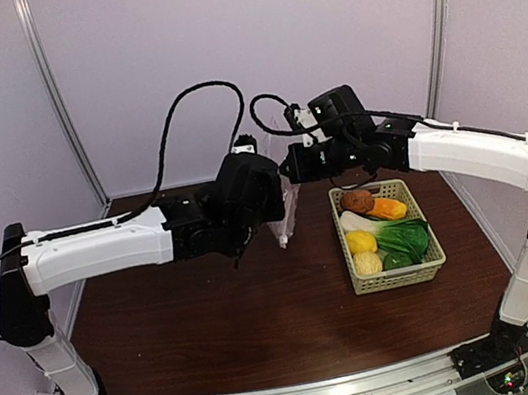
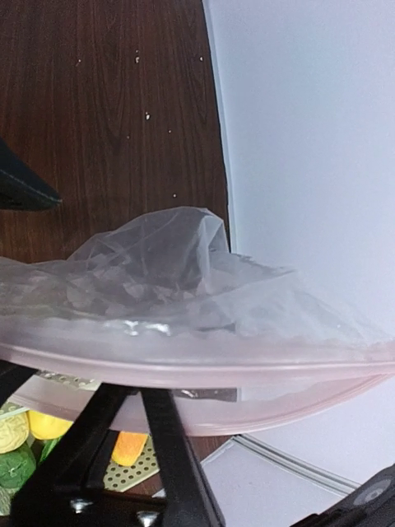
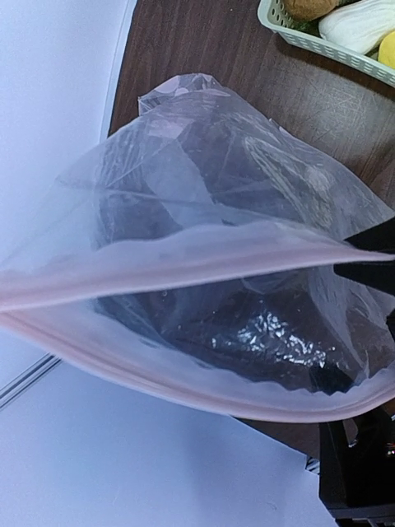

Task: Place the food in the zip-top bag and seal the zipper
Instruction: Adjust the zipper food storage bag.

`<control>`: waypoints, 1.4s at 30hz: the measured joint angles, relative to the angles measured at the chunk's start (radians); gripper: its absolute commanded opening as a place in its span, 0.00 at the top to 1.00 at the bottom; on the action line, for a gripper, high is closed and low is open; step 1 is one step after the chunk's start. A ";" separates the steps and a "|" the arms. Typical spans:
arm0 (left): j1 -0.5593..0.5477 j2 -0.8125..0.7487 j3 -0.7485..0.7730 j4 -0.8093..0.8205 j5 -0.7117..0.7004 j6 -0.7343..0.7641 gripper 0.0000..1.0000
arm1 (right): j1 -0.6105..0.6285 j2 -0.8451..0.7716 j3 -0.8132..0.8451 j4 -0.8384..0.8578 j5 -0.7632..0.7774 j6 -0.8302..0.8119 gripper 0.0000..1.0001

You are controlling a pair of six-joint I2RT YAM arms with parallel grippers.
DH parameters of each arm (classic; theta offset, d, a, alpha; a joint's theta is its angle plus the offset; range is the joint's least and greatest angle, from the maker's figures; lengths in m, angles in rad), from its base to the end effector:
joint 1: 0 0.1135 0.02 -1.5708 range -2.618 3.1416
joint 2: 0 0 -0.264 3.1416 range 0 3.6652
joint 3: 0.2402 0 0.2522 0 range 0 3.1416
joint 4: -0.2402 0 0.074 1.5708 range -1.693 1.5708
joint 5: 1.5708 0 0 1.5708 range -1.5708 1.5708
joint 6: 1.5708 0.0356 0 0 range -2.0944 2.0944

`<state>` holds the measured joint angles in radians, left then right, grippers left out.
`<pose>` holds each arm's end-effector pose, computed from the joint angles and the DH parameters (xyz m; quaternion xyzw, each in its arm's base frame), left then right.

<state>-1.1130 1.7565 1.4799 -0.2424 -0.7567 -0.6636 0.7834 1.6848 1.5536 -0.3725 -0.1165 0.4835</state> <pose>0.2020 -0.3547 0.3142 -0.0017 0.8248 -0.1605 0.5421 0.2780 0.2827 0.3504 -0.1577 0.8455 0.3409 0.3796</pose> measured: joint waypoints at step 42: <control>0.137 -0.075 0.041 -0.203 -0.011 0.259 1.00 | -0.077 -0.073 -0.077 0.029 -0.317 -0.106 0.43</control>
<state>-0.9756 1.6814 1.5211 -0.4450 -0.7681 -0.4049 0.7063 1.6119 1.4769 -0.3431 -0.4332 0.3771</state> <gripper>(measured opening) 0.009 0.507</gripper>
